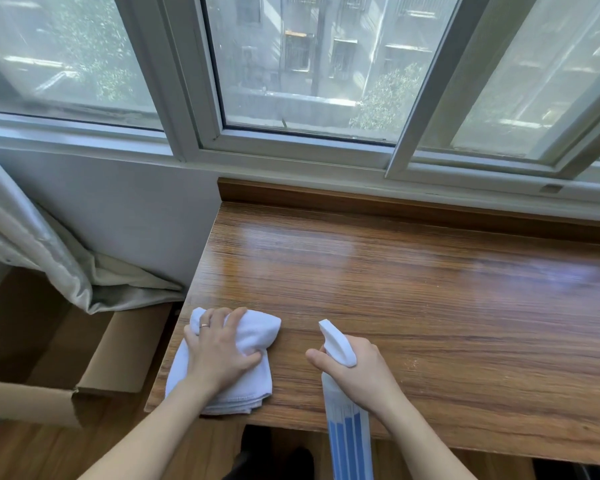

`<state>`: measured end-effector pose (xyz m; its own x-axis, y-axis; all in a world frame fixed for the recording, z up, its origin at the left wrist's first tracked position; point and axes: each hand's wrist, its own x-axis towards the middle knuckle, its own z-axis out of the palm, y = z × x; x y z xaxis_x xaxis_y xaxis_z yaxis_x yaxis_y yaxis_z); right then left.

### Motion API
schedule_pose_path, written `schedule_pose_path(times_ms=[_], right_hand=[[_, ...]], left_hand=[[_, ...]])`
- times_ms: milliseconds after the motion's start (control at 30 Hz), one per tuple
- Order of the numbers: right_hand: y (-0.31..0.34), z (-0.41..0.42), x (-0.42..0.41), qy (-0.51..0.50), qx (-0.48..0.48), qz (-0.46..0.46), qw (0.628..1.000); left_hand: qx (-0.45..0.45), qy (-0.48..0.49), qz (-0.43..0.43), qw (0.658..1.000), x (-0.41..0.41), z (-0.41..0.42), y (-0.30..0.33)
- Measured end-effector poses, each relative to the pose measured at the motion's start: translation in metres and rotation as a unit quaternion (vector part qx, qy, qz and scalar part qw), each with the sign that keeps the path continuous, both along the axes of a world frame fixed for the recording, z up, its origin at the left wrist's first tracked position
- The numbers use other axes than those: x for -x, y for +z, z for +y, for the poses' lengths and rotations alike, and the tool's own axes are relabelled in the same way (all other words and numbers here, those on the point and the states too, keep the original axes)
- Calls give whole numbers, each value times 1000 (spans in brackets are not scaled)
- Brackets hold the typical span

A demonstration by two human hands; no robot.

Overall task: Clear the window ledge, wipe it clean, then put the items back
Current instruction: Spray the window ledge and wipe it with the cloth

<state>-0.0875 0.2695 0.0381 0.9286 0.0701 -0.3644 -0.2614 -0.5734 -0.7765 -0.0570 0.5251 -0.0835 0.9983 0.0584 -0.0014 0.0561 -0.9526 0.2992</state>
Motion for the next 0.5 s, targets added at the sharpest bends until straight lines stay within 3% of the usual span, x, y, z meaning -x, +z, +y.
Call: schedule_pose_path(times_ms=[500], right_hand=[[14,3,-26,-30,3,36,999]], left_hand=[[-28,-25,85,996,-126,6,20]])
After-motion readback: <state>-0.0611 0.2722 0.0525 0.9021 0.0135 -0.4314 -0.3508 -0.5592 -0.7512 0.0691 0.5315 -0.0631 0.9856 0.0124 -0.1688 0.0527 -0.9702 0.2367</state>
